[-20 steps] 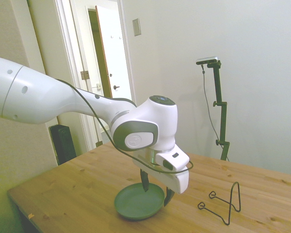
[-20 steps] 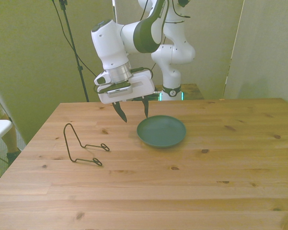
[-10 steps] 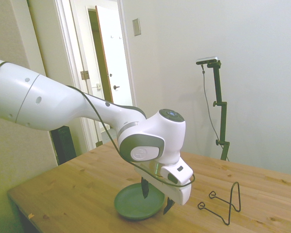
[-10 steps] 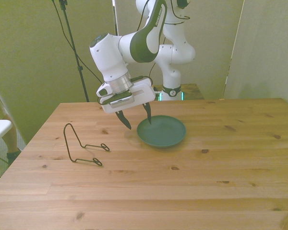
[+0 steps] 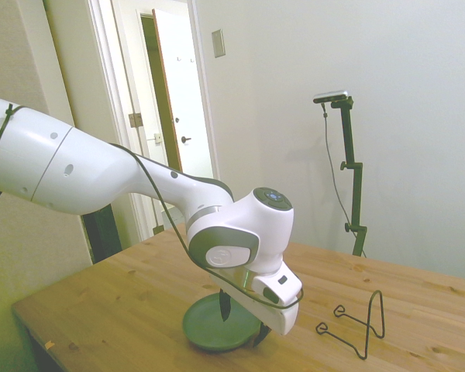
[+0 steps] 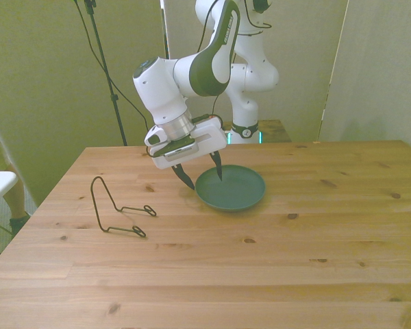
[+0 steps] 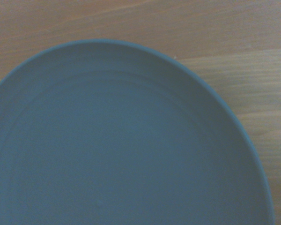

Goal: Load the plate

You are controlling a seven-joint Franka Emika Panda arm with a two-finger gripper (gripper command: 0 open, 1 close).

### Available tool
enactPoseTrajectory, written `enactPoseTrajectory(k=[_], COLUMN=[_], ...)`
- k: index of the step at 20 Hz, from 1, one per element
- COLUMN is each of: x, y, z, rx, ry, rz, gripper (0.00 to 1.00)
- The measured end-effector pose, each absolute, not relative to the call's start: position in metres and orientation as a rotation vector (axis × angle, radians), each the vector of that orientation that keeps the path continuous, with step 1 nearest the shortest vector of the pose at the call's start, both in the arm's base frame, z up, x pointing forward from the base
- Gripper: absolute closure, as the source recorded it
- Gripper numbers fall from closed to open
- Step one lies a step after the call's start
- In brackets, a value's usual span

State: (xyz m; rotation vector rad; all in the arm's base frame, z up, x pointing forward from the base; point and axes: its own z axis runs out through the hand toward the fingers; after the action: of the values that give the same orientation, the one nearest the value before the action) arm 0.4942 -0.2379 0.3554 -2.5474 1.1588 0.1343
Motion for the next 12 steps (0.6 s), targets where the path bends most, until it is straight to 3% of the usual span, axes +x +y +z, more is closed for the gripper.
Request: enactPoseTrajectory(k=[12], x=[0.489], y=[-0.240], z=[0.343], rx=[-2.555], ry=[1.151], rz=[0.112], gripper=[1.00])
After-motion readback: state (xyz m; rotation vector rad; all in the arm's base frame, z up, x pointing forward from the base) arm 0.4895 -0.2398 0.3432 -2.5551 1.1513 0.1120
